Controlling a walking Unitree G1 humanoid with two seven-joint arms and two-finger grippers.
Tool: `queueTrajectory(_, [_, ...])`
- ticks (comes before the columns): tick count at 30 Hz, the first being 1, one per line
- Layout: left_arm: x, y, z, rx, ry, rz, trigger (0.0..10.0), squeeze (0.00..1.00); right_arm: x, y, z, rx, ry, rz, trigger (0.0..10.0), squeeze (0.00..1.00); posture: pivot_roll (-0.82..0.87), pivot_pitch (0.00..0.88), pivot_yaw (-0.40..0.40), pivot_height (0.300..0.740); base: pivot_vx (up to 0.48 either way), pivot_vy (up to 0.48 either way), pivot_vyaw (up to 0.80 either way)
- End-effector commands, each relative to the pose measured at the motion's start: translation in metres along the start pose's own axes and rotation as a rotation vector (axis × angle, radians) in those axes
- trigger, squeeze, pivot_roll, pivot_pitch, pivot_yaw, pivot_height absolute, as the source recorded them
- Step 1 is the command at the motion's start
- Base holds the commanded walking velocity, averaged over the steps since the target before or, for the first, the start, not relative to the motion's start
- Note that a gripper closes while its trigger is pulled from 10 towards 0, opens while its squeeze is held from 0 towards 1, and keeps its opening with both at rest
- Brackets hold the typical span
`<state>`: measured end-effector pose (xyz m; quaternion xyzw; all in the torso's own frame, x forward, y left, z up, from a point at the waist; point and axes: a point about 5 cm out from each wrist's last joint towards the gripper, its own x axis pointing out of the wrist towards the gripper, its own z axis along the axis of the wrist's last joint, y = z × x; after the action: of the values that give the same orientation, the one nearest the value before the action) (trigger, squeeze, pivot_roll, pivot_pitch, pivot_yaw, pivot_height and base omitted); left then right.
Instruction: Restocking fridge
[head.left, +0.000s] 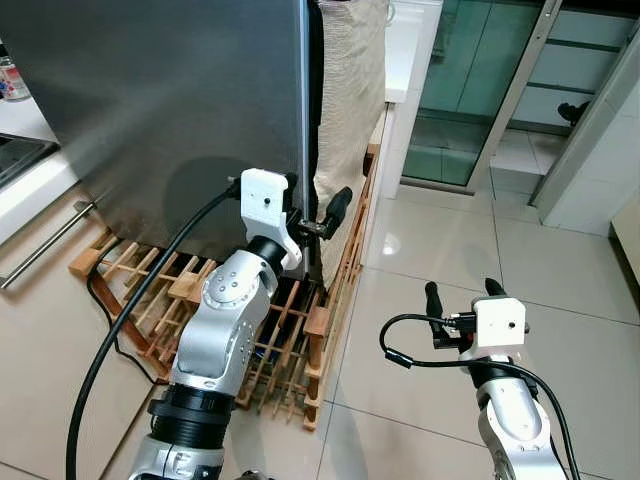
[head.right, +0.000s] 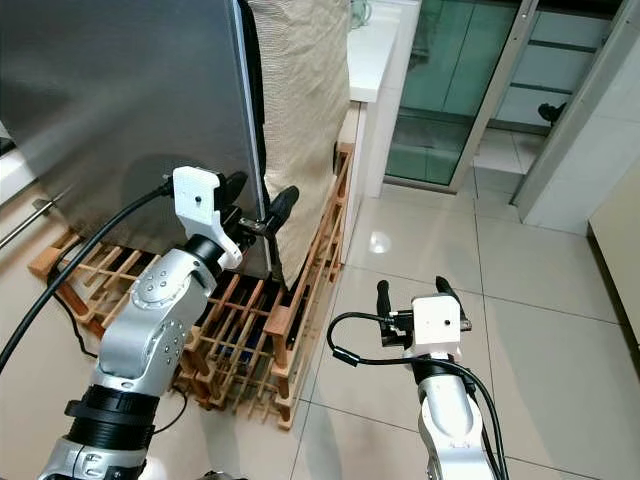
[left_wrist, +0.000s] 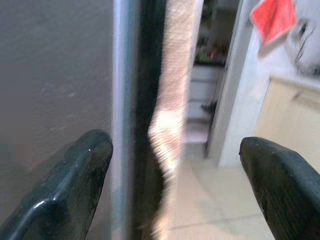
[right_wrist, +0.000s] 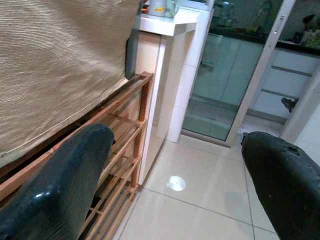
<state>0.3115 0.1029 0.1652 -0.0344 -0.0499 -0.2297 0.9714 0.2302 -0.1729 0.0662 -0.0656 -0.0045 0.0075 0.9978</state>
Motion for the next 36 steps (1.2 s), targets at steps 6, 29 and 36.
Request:
queueTrajectory(6, [-0.068,0.048,-0.030,0.053,0.057,0.192,10.0,0.00,-0.012,-0.012,0.016,-0.004,-0.056,-0.040,10.0,0.00,-0.19,0.000,0.041,0.740,0.000,0.000,0.00])
queueTrajectory(29, [-0.059,0.038,-0.018,0.054,-0.019,0.274,10.0,0.00,0.000,-0.011,0.024,0.001,-0.050,-0.026,10.0,0.02,-0.17,0.000,0.025,0.740,0.109,-0.254,0.18])
queueTrajectory(36, [-0.038,0.043,-0.011,0.031,-0.032,0.310,10.0,0.00,0.005,-0.009,0.024,0.002,-0.052,-0.027,10.0,0.00,-0.18,0.000,0.031,0.740,0.109,-0.082,0.00])
